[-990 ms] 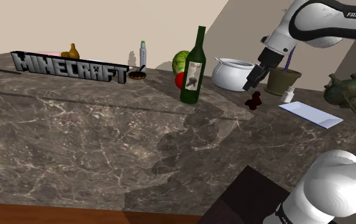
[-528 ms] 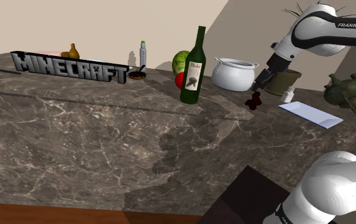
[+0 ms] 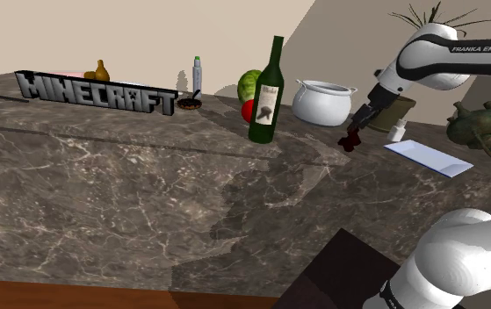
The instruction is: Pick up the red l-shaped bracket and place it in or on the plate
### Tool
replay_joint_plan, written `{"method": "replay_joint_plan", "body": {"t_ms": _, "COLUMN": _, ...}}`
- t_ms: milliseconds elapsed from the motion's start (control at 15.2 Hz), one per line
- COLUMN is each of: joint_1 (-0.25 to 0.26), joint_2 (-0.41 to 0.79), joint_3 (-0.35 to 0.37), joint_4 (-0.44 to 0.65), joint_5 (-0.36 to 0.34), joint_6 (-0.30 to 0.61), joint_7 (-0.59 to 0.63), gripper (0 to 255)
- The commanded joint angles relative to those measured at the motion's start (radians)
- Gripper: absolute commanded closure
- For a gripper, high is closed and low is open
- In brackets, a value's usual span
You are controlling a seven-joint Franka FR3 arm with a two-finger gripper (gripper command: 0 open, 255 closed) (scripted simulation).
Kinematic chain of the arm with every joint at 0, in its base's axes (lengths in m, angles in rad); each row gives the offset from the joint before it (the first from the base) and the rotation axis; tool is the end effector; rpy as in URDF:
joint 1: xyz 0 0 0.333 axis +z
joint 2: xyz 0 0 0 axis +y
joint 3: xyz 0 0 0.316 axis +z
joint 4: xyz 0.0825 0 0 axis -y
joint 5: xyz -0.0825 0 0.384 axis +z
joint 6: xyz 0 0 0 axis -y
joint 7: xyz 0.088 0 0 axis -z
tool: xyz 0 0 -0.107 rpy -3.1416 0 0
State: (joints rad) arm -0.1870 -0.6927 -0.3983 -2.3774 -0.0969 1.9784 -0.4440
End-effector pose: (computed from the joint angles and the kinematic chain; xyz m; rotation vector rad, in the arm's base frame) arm 0.2998 -0.2391 0.5666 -3.0832 0.0943 -0.4633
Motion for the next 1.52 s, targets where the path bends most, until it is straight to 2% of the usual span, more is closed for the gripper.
{"method": "replay_joint_plan", "body": {"t_ms": 0, "joint_1": 0.003, "joint_2": 0.013, "joint_3": -0.005, "joint_4": -0.02, "joint_5": 0.001, "joint_6": 0.034, "joint_7": 0.0, "gripper": 0}}
{"method": "replay_joint_plan", "body": {"t_ms": 594, "joint_1": 0.004, "joint_2": 0.015, "joint_3": -0.006, "joint_4": -0.026, "joint_5": 0.001, "joint_6": 0.042, "joint_7": -0.001, "gripper": 0}}
{"method": "replay_joint_plan", "body": {"t_ms": 660, "joint_1": 0.004, "joint_2": 0.015, "joint_3": -0.006, "joint_4": -0.026, "joint_5": 0.001, "joint_6": 0.042, "joint_7": -0.001, "gripper": 255}}
{"method": "replay_joint_plan", "body": {"t_ms": 1254, "joint_1": 0.004, "joint_2": 0.015, "joint_3": -0.006, "joint_4": -0.026, "joint_5": 0.001, "joint_6": 0.042, "joint_7": -0.001, "gripper": 255}}
{"method": "replay_joint_plan", "body": {"t_ms": 1452, "joint_1": 0.007, "joint_2": 0.016, "joint_3": 0.001, "joint_4": 0.014, "joint_5": 0.005, "joint_6": 0.003, "joint_7": 0.003, "gripper": 255}}
